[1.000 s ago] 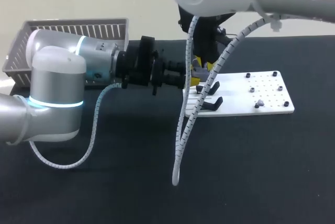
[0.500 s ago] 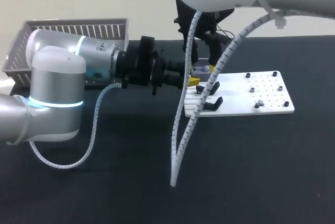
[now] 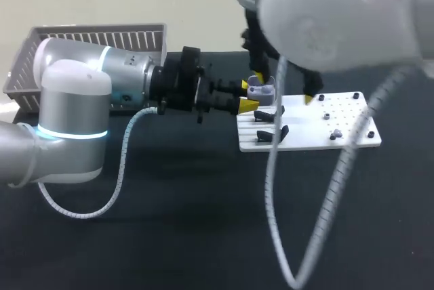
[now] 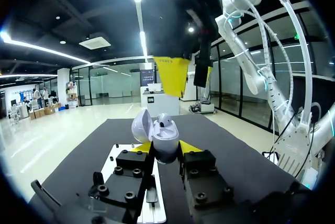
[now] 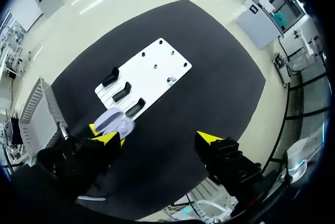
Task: Pick up each earbud case from the left stands, insert the matching earbuds, close the lid, and place the case in the box.
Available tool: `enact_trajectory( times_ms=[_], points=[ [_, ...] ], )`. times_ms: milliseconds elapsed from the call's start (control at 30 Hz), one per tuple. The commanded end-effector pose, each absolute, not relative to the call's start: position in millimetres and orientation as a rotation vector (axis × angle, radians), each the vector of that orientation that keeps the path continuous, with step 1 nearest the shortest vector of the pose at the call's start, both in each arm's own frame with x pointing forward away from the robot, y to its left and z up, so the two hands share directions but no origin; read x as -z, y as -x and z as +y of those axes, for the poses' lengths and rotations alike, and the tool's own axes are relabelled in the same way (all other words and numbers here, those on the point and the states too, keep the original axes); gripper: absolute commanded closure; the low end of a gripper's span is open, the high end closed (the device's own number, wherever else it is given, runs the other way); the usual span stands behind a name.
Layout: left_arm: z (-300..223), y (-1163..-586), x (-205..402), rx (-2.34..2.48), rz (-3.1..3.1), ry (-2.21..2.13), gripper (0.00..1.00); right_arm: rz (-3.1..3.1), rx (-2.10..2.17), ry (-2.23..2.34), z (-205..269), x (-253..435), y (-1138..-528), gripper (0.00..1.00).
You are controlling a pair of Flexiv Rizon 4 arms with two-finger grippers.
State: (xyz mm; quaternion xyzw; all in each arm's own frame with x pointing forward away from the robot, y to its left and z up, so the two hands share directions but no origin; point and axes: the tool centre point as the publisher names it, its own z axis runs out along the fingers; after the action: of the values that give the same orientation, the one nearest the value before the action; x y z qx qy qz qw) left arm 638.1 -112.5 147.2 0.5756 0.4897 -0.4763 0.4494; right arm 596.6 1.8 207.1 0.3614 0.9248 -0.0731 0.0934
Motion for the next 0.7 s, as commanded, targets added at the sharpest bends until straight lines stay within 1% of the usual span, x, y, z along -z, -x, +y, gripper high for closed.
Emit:
enact_trajectory(
  times_ms=[33, 67, 167, 200, 233, 300, 433, 700],
  points=[
    [-112.4, -637.6, -146.2, 1.176, 1.209, -1.421, 1.00, 2.662, -0.188, -0.998, -38.0, -202.0, -573.7, 0.10],
    [-112.4, -637.6, -146.2, 1.176, 1.209, -1.421, 1.00, 2.660, -0.196, -0.996, -42.6, -201.8, -572.5, 0.12],
    [-112.4, -637.6, -146.2, 1.176, 1.209, -1.421, 1.00, 2.659, -0.218, -0.982, -53.6, -202.0, -569.9, 0.09],
    [-112.4, -637.6, -146.2, 1.176, 1.209, -1.421, 1.00, 2.661, -0.226, -0.979, -59.6, -201.7, -569.8, 0.11],
    [-112.4, -637.6, -146.2, 1.176, 1.209, -1.421, 1.00, 2.661, -0.228, -0.978, -64.6, -200.9, -570.4, 0.10],
    [-112.4, -637.6, -146.2, 1.176, 1.209, -1.421, 1.00, 2.677, -0.248, -0.991, -74.3, -198.2, -574.2, 0.00],
    [-112.4, -637.6, -146.2, 1.176, 1.209, -1.421, 1.00, 2.700, -0.337, -0.999, -91.1, -193.8, -583.7, 0.00],
    [-112.4, -637.6, -146.2, 1.176, 1.209, -1.421, 1.00, 2.700, -0.337, -0.999, -91.1, -193.8, -583.7, 0.00]
  ],
)
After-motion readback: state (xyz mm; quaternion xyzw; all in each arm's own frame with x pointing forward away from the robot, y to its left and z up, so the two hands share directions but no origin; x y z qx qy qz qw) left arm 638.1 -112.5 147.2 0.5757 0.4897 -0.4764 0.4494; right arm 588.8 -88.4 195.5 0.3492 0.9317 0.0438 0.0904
